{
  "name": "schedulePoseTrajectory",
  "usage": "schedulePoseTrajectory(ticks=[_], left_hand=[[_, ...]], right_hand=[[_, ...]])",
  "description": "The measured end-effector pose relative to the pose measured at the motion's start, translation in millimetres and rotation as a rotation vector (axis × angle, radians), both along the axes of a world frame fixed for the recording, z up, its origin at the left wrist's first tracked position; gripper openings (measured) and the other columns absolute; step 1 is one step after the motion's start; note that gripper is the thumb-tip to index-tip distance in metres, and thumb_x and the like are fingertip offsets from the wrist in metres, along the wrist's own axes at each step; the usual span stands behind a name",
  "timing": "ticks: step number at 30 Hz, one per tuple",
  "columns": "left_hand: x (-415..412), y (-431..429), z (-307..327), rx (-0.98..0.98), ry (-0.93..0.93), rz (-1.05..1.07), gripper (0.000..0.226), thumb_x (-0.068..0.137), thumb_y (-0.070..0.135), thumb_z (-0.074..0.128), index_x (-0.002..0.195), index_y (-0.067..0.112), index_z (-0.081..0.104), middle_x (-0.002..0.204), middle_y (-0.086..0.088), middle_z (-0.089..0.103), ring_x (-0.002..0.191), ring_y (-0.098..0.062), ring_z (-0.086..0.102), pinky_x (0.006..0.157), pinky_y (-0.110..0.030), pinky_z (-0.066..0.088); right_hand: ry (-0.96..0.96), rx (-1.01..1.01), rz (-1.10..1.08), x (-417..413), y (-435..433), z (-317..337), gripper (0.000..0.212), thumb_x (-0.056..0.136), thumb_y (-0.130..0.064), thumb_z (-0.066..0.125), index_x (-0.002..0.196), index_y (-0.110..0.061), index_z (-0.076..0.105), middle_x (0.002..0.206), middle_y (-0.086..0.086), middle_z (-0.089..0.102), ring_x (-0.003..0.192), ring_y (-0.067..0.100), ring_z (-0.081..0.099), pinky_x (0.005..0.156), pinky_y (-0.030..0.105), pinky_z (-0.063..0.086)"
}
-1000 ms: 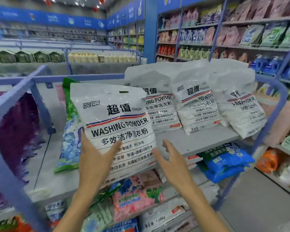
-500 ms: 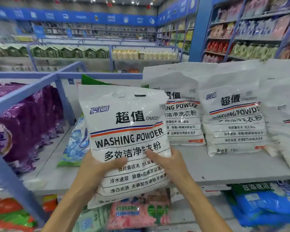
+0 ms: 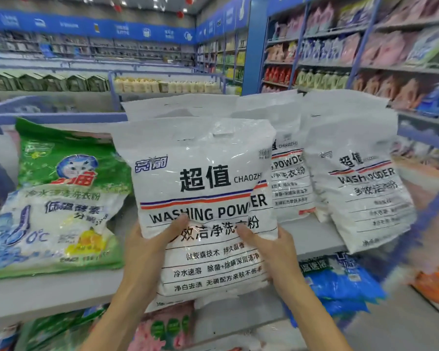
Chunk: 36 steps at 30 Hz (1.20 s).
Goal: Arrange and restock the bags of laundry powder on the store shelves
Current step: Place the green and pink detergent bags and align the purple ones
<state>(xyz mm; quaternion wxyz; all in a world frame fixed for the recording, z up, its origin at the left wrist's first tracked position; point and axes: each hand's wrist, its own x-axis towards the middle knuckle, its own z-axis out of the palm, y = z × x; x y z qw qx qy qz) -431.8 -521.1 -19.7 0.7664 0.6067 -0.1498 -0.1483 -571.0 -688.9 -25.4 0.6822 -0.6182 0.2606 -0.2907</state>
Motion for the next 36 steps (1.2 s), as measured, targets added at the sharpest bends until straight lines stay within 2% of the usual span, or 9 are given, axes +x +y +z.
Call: schedulePoseTrajectory(ticks=[6, 11, 14, 20, 23, 26, 29, 32, 36], left_hand=[[-18, -75, 12, -0.012, -0.012, -0.068, 0.037, 0.072, 0.033, 0.089, 0.105, 0.024, 0.074, 0.098, 0.002, 0.080, 0.093, -0.021, 0.077, 0.090, -0.051, 0.058], [-21, -135, 14, 0.007, -0.047, -0.117, 0.036, 0.075, 0.039, 0.087, 0.104, 0.025, 0.073, 0.093, 0.008, 0.079, 0.087, -0.012, 0.076, 0.076, -0.028, 0.059], [-25, -168, 12, -0.023, -0.063, -0.116, 0.035, 0.074, 0.036, 0.088, 0.104, 0.029, 0.070, 0.092, 0.011, 0.079, 0.082, -0.005, 0.074, 0.060, -0.012, 0.054], [-33, -213, 2, 0.027, -0.109, 0.003, 0.059, 0.063, 0.053, 0.092, 0.113, 0.038, 0.066, 0.106, 0.011, 0.076, 0.097, -0.010, 0.073, 0.085, -0.038, 0.060], [-40, -214, 2, 0.003, -0.112, 0.101, 0.060, 0.070, 0.047, 0.090, 0.118, 0.040, 0.054, 0.108, 0.012, 0.073, 0.095, -0.005, 0.072, 0.084, -0.035, 0.060], [-57, -204, -3, 0.066, -0.176, 0.112, 0.060, 0.081, 0.047, 0.080, 0.127, 0.046, 0.041, 0.118, 0.017, 0.066, 0.101, 0.000, 0.067, 0.087, -0.030, 0.056], [-82, -188, -22, 0.232, -0.277, -0.004, 0.095, 0.066, 0.057, 0.087, 0.136, 0.049, 0.024, 0.130, 0.025, 0.055, 0.116, 0.005, 0.058, 0.100, -0.030, 0.049], [-99, -186, -44, 0.421, -0.420, 0.045, 0.127, 0.047, 0.060, 0.094, 0.148, 0.037, 0.021, 0.139, 0.019, 0.048, 0.132, -0.010, 0.047, 0.112, -0.043, 0.043], [-103, -203, -44, 0.511, -0.441, 0.112, 0.140, 0.047, 0.066, 0.090, 0.156, 0.026, 0.012, 0.145, 0.008, 0.042, 0.135, -0.018, 0.039, 0.115, -0.051, 0.035]], right_hand=[[-0.088, -0.063, -0.172, -20, -60, 5, 0.022, 0.081, -0.022, 0.084, 0.098, -0.029, 0.071, 0.090, -0.019, 0.079, 0.088, 0.000, 0.075, 0.069, 0.014, 0.055], [-0.018, -0.166, -0.297, -24, -111, 4, 0.076, 0.062, -0.070, 0.086, 0.124, -0.029, 0.070, 0.115, -0.013, 0.077, 0.112, 0.013, 0.070, 0.104, 0.046, 0.053], [-0.003, -0.214, -0.355, -26, -140, 4, 0.069, 0.069, -0.065, 0.083, 0.125, -0.026, 0.070, 0.117, -0.011, 0.076, 0.111, 0.009, 0.070, 0.100, 0.044, 0.055], [-0.050, -0.331, -0.535, -21, -176, -7, 0.031, 0.091, -0.051, 0.069, 0.101, -0.022, 0.072, 0.079, -0.016, 0.072, 0.069, -0.004, 0.062, 0.069, 0.028, 0.048], [-0.020, -0.478, -0.525, -23, -180, -7, 0.027, 0.097, -0.042, 0.066, 0.120, -0.028, 0.062, 0.098, -0.025, 0.068, 0.091, -0.013, 0.061, 0.081, 0.016, 0.051], [0.033, -0.642, -0.454, -34, -175, -7, 0.046, 0.099, -0.041, 0.062, 0.139, -0.033, 0.042, 0.131, -0.028, 0.050, 0.121, -0.019, 0.045, 0.099, 0.003, 0.035], [0.115, -0.709, -0.377, -42, -155, -22, 0.080, 0.098, -0.054, 0.053, 0.161, -0.025, 0.014, 0.166, -0.015, 0.019, 0.153, 0.002, 0.019, 0.122, 0.026, 0.020], [0.216, -0.861, -0.354, -36, -154, -38, 0.080, 0.101, -0.065, 0.033, 0.162, -0.024, 0.003, 0.171, -0.011, -0.006, 0.157, 0.008, -0.006, 0.126, 0.036, 0.007], [0.253, -0.939, -0.345, -25, -179, -34, 0.075, 0.102, -0.061, 0.028, 0.163, -0.023, 0.007, 0.171, -0.008, -0.011, 0.152, 0.000, -0.020, 0.128, 0.044, 0.004]])
